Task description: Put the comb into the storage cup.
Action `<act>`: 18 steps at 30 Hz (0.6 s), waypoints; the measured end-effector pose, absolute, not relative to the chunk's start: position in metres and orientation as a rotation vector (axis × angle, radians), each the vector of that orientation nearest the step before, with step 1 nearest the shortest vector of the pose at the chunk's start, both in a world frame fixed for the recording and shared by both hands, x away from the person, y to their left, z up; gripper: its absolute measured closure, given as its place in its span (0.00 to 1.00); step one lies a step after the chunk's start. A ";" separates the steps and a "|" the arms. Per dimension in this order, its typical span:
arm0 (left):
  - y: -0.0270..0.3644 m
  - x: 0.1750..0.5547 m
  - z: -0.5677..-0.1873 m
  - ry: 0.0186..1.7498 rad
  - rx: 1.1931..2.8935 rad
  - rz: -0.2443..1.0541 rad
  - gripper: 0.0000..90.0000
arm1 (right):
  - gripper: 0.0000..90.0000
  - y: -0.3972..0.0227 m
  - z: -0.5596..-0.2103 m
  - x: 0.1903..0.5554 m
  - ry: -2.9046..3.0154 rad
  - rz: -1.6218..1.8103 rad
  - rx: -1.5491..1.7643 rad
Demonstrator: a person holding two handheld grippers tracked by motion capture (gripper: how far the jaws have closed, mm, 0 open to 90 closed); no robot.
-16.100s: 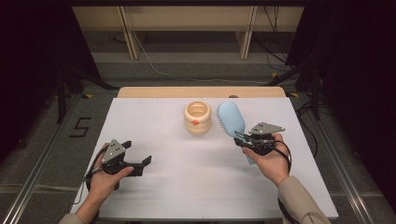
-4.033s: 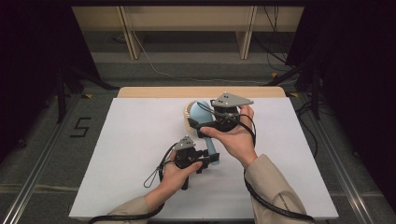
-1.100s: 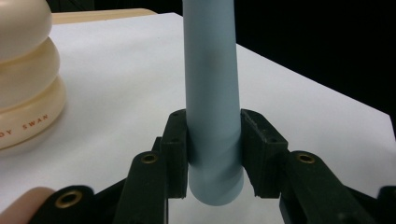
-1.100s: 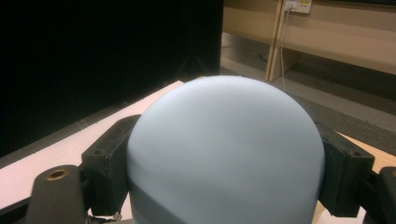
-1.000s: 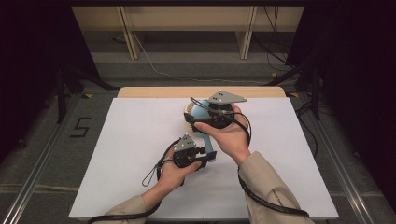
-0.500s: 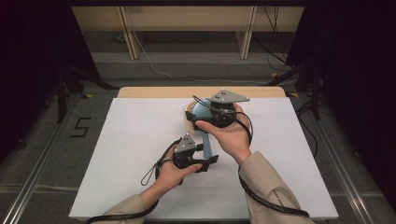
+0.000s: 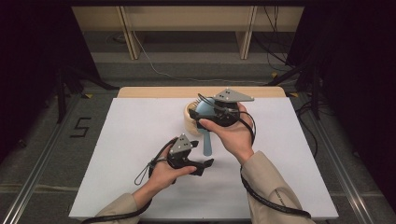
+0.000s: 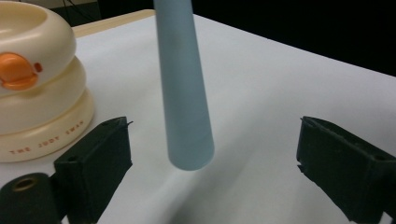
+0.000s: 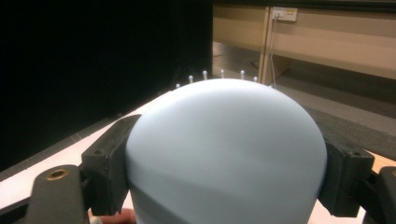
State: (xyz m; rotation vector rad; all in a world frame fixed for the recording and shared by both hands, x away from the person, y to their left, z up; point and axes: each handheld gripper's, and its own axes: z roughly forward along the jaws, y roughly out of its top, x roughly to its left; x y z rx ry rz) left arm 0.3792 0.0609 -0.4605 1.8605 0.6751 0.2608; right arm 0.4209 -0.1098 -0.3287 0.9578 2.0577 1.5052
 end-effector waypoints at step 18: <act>0.101 0.373 -0.459 0.695 1.894 0.334 0.07 | 0.23 -0.118 -0.327 0.424 2.024 1.496 0.977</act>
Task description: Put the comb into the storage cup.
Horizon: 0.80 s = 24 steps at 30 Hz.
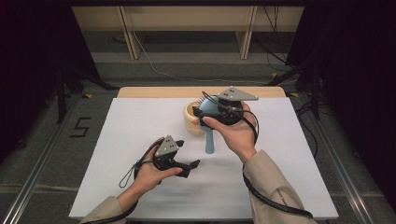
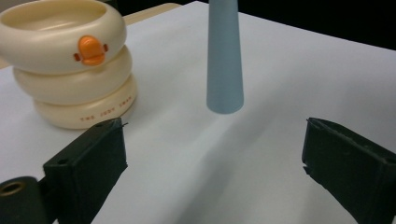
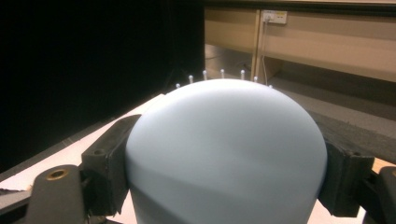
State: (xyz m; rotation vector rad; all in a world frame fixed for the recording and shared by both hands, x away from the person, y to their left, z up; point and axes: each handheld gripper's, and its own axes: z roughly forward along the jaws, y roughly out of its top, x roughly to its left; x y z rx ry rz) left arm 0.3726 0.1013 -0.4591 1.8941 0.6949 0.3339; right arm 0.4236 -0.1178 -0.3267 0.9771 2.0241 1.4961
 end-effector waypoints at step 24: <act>0.128 0.370 -0.462 0.723 1.893 0.401 0.09 | 0.23 -0.129 -0.323 0.430 1.986 1.486 0.990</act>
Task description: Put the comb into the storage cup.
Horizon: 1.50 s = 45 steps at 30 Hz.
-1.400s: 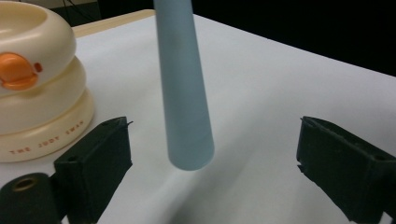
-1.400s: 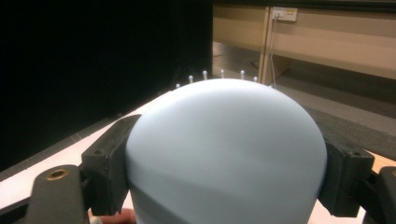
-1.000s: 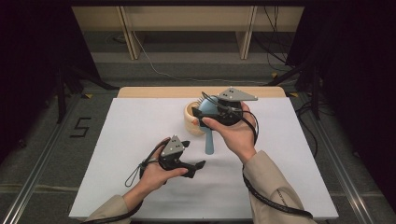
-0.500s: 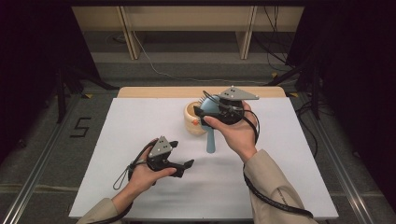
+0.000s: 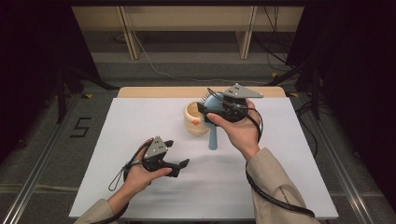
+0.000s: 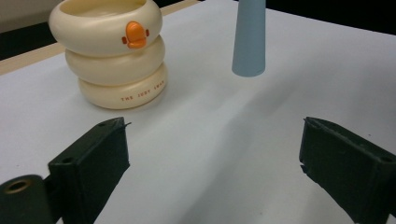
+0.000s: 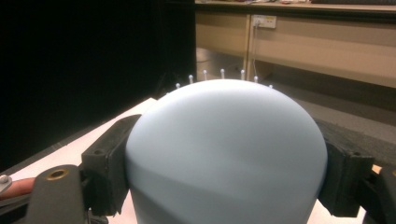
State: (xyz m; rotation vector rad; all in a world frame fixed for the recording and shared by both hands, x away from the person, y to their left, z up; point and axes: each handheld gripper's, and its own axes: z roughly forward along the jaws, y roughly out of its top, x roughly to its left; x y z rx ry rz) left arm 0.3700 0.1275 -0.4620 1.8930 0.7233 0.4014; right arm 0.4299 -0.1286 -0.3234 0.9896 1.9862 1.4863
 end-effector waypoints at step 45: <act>0.157 0.374 -0.470 0.793 1.894 0.465 0.10 | 0.23 -0.135 -0.308 0.449 1.871 1.516 1.009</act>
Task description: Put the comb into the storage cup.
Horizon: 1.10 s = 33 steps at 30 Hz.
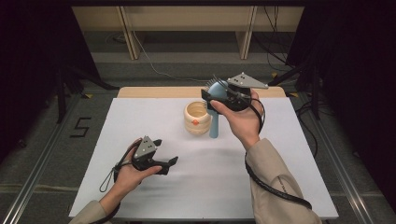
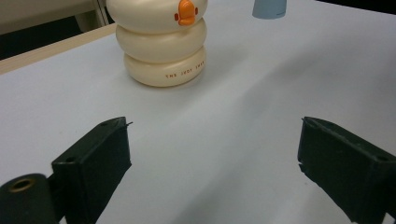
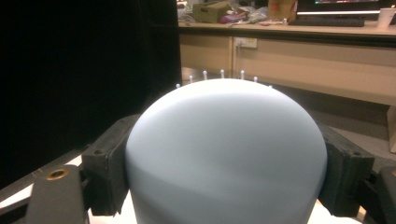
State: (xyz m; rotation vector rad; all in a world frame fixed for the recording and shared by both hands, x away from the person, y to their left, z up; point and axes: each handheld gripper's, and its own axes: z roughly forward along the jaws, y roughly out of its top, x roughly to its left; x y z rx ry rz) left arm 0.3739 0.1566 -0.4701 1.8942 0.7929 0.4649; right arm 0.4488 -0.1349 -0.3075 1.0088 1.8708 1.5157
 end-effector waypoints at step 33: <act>0.158 0.375 -0.470 0.799 1.892 0.470 0.10 | 0.23 -0.133 -0.294 0.464 1.814 1.534 1.020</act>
